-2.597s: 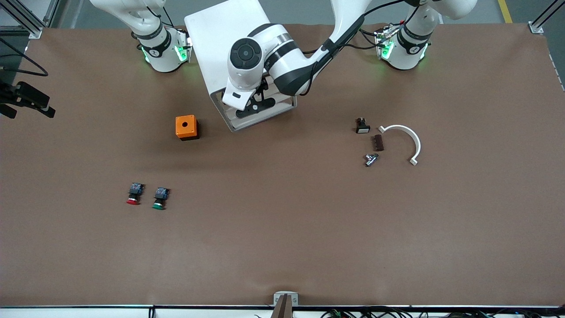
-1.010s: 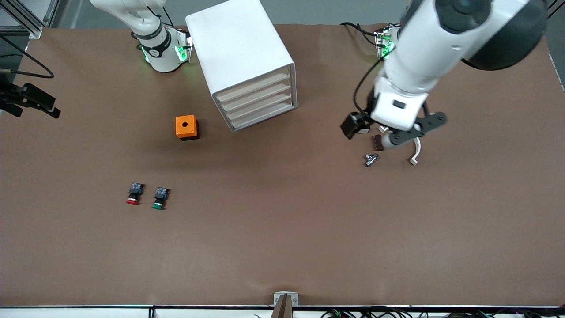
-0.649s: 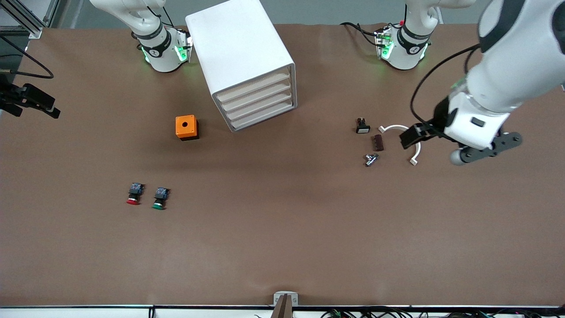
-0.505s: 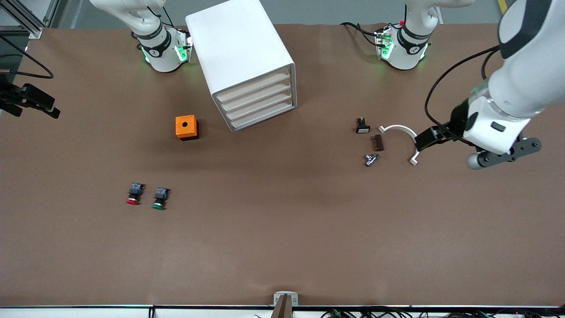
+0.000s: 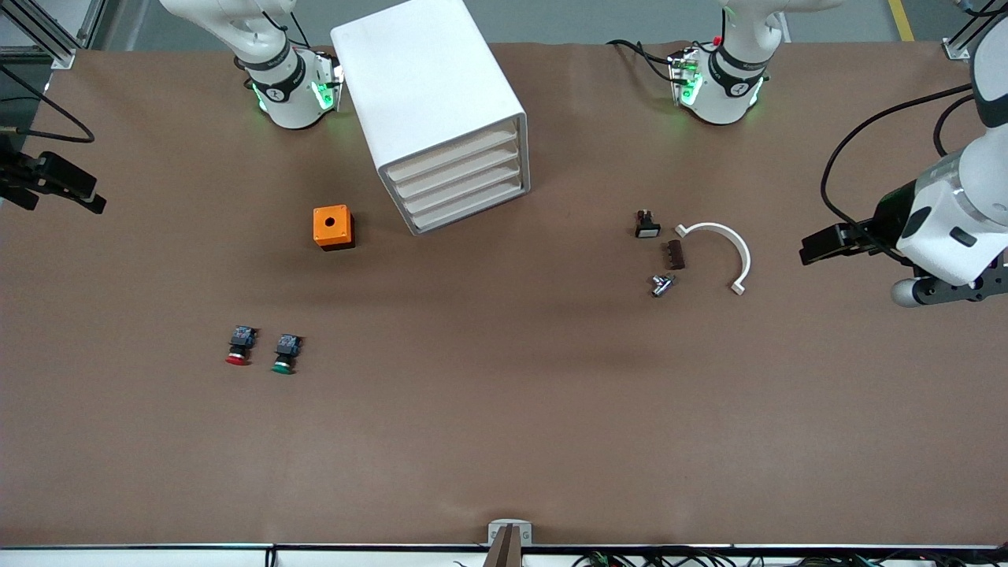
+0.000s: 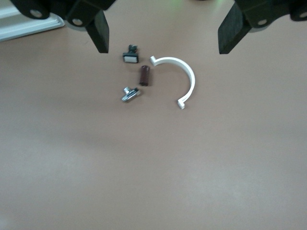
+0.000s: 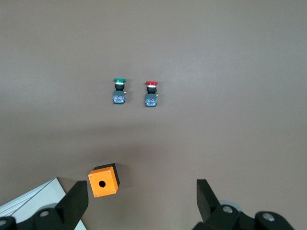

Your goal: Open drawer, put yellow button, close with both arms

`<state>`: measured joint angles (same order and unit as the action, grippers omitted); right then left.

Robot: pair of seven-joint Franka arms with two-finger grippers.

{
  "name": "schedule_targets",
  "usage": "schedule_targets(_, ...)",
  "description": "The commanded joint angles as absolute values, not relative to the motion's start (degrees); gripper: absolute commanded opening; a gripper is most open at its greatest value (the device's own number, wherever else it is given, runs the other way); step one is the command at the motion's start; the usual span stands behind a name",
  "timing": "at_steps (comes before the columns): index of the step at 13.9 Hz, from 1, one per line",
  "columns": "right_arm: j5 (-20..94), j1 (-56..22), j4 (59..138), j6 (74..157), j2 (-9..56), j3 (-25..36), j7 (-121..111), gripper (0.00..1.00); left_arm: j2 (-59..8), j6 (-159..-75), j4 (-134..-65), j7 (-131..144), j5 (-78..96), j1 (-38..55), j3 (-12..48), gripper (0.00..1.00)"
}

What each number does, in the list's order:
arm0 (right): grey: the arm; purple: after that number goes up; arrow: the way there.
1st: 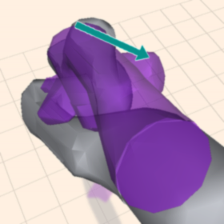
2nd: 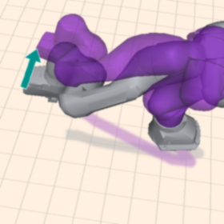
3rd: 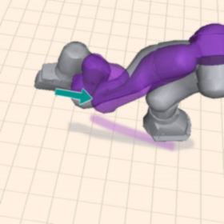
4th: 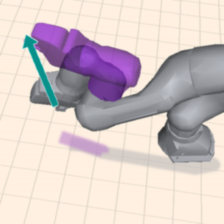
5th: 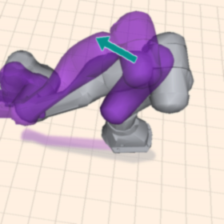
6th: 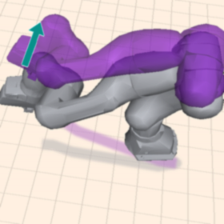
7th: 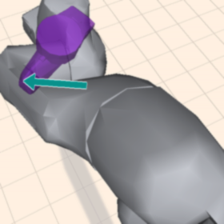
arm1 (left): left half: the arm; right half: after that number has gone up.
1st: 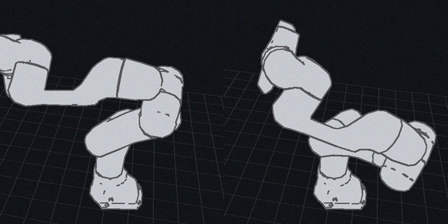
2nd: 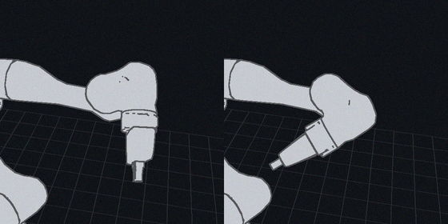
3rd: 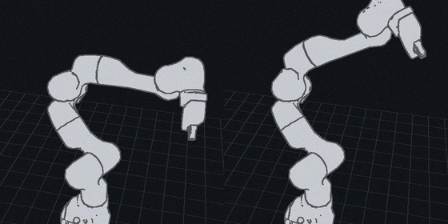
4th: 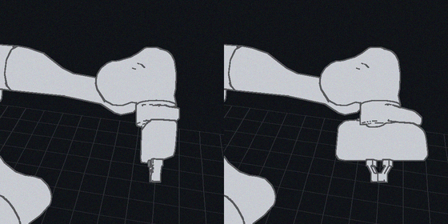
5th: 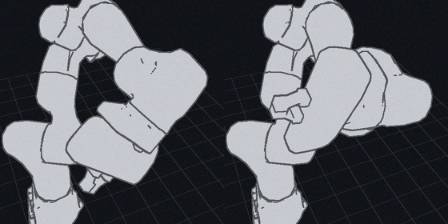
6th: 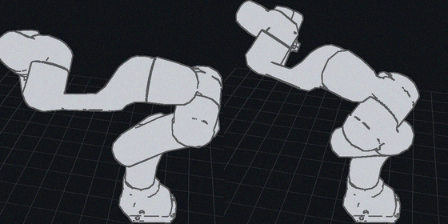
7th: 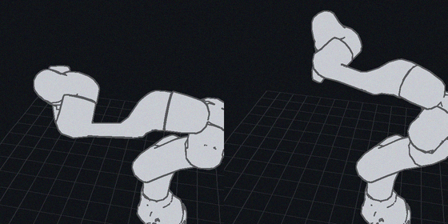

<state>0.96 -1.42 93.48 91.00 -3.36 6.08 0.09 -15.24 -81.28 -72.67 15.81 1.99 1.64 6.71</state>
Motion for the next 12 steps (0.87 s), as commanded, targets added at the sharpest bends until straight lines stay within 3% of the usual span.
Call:
schedule_targets(1, 0.26, -1.85, 92.02, 90.79, -1.67, 6.15, 0.88, 1.0, -9.77, -80.77, -78.21, 13.45, 2.29, 2.11, 4.31, 1.0)
schedule_targets(4, 0.26, -2.37, 93.33, 92.28, -0.53, 6.06, 1.49, 1.0, -6.08, -81.12, -82.69, 11.61, 2.29, 2.28, 2.64, 1.0)
schedule_targets(9, 1.05, -2.64, 105.45, 101.32, -1.23, 5.98, 6.06, 1.0, -1.42, -82.35, -88.75, 7.39, 2.2, 2.11, 0.88, 1.0)
schedule_targets(12, 1.14, -2.55, 111.6, 109.49, -0.97, 5.98, 6.15, 1.0, 4.03, -87.79, -96.04, 7.03, 2.29, 0.71, 1.32, 1.0)
